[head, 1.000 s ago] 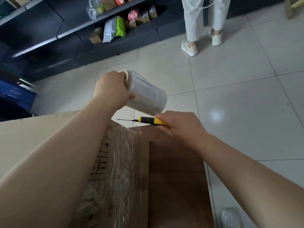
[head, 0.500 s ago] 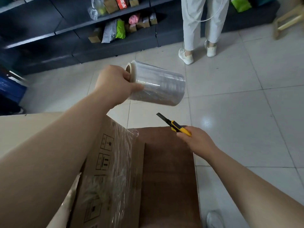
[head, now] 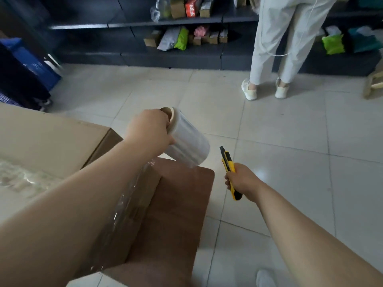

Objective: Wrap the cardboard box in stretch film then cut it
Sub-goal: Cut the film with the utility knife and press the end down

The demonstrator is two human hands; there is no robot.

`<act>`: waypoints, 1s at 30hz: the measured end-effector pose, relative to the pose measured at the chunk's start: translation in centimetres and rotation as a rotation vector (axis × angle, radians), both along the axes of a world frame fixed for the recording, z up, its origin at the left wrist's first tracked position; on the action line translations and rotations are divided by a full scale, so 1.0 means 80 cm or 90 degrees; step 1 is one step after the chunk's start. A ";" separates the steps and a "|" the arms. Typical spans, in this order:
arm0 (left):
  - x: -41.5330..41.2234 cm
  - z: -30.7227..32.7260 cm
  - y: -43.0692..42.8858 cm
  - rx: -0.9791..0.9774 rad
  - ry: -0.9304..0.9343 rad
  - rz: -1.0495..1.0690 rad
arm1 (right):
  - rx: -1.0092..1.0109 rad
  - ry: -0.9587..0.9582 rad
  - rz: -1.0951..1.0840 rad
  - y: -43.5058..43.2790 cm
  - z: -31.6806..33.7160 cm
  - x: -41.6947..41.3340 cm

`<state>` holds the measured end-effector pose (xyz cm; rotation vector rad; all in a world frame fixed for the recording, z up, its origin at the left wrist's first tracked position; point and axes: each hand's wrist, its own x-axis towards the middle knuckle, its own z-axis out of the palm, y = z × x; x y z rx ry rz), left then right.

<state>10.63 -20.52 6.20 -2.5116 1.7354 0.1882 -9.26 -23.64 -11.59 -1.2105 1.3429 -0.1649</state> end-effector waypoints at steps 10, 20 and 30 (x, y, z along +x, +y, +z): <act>-0.044 -0.070 0.086 0.186 0.024 0.050 | -0.041 0.052 0.260 -0.012 -0.015 -0.014; -0.019 -0.107 0.176 0.221 -0.033 0.019 | -0.091 0.081 0.362 0.034 -0.060 0.055; 0.004 -0.109 0.212 0.261 -0.059 -0.034 | -0.158 0.162 0.418 0.068 -0.094 0.097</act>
